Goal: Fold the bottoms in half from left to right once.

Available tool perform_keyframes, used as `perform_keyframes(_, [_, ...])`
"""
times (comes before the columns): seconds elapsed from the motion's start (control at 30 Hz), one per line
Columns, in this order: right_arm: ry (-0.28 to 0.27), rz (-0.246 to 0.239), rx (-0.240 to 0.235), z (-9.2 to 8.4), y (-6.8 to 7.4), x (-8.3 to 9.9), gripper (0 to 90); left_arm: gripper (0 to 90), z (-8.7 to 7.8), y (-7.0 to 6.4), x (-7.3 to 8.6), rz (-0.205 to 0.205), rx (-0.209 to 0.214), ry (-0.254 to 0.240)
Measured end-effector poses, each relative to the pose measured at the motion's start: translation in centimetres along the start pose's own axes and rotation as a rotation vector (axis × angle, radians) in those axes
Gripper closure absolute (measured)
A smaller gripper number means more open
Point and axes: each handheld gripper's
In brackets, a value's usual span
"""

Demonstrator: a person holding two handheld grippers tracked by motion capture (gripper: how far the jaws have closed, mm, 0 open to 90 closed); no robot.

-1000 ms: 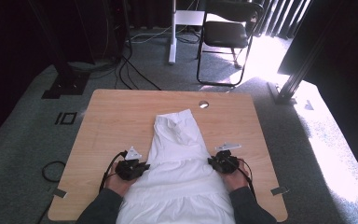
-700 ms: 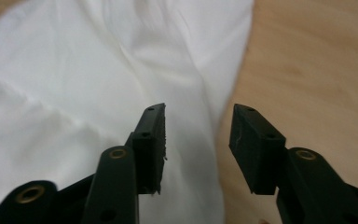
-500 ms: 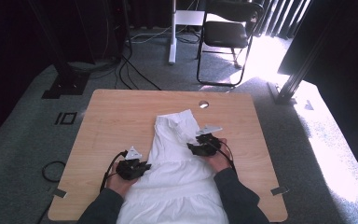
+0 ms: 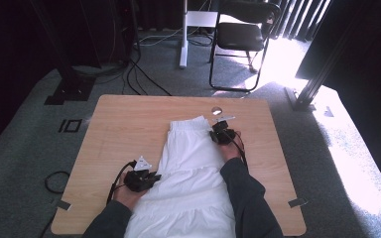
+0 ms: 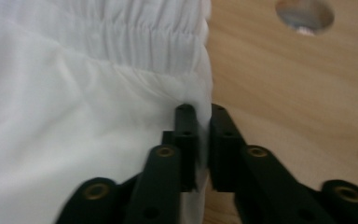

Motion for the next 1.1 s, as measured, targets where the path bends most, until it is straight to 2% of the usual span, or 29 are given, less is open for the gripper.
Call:
perform_keyframes(0.07, [0.026,0.032,-0.002,0.8,-0.3,0.7,75.5,80.0,0.0,0.0,0.0,0.005,0.000,0.001])
perform_keyframes(0.17, [0.012,0.063,0.021,0.8,-0.7,0.9,65.1,79.0,0.0,-0.1,0.0,0.006,0.006,0.004])
perform_keyframes(0.2, [0.004,0.072,0.037,0.5,-0.8,0.9,61.3,76.9,0.0,0.0,-0.1,-0.002,0.016,0.004])
perform_keyframes(0.23, [0.004,0.072,0.037,0.5,-0.8,0.9,61.3,73.5,0.0,0.0,-0.1,-0.002,0.016,0.004])
perform_keyframes(0.27, [-0.009,0.091,0.035,0.2,-1.0,0.8,59.7,73.5,-0.1,0.2,-0.2,-0.006,0.006,0.007])
perform_keyframes(0.3, [-0.046,0.119,0.015,-0.6,-1.3,0.5,56.1,65.1,-0.2,0.5,-0.4,-0.013,0.003,0.006])
perform_keyframes(0.4, [-0.094,0.103,-0.027,-2.0,-0.9,0.3,54.5,59.3,-1.0,1.5,-1.8,-0.040,-0.026,-0.046])
perform_keyframes(0.5, [-0.085,0.046,-0.056,-2.3,-0.2,0.9,54.3,54.8,-1.1,2.4,-4.3,-0.041,-0.036,-0.099])
perform_keyframes(0.53, [-0.074,0.041,-0.057,-2.1,-0.1,1.1,54.3,54.0,-0.8,2.7,-5.2,-0.035,-0.037,-0.106])
perform_keyframes(0.6, [-0.049,0.049,-0.053,-1.5,-0.1,1.7,54.1,50.7,0.6,3.2,-6.9,-0.049,-0.034,-0.118])
perform_keyframes(0.67, [-0.030,0.063,-0.051,-0.9,-0.1,2.1,54.0,48.9,2.6,3.5,-8.2,-0.062,-0.027,-0.112])
perform_keyframes(0.73, [-0.019,0.068,-0.050,-0.5,0.0,2.5,54.0,47.5,4.6,3.5,-9.0,-0.053,-0.035,-0.084])
perform_keyframes(0.8, [-0.027,0.057,-0.040,-0.5,0.1,2.7,54.4,47.7,6.6,3.5,-9.2,-0.057,-0.055,-0.050])
perform_keyframes(0.83, [-0.027,0.057,-0.040,-0.5,0.1,2.7,54.4,48.6,6.6,3.5,-9.2,-0.057,-0.055,-0.050])
perform_keyframes(0.87, [-0.028,0.052,-0.033,-0.5,0.3,2.7,54.6,48.6,8.0,3.7,-8.9,-0.056,-0.072,-0.002])
perform_keyframes(0.9, [-0.026,0.043,-0.018,-0.6,0.5,2.8,55.3,50.9,8.5,3.7,-8.6,-0.052,-0.079,0.014])
perform_keyframes(0.97, [-0.033,0.049,-0.011,-0.7,0.7,2.9,55.5,51.9,8.8,3.5,-8.2,-0.055,-0.087,0.000])
perform_keyframes(1.07, [-0.040,0.052,-0.001,-1.0,0.9,3.3,56.4,56.1,8.5,3.1,-7.8,-0.021,-0.111,0.003])
perform_keyframes(1.1, [-0.037,0.054,0.001,-1.1,1.0,3.4,56.8,57.0,8.4,2.9,-7.6,-0.024,-0.112,0.002])
Point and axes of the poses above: each handheld gripper's, and its own axes: z roughly forward along the jaws, x roughly out of its underside, y roughly to its left, and after that the axes turned 6 degrees about -y, right-handed
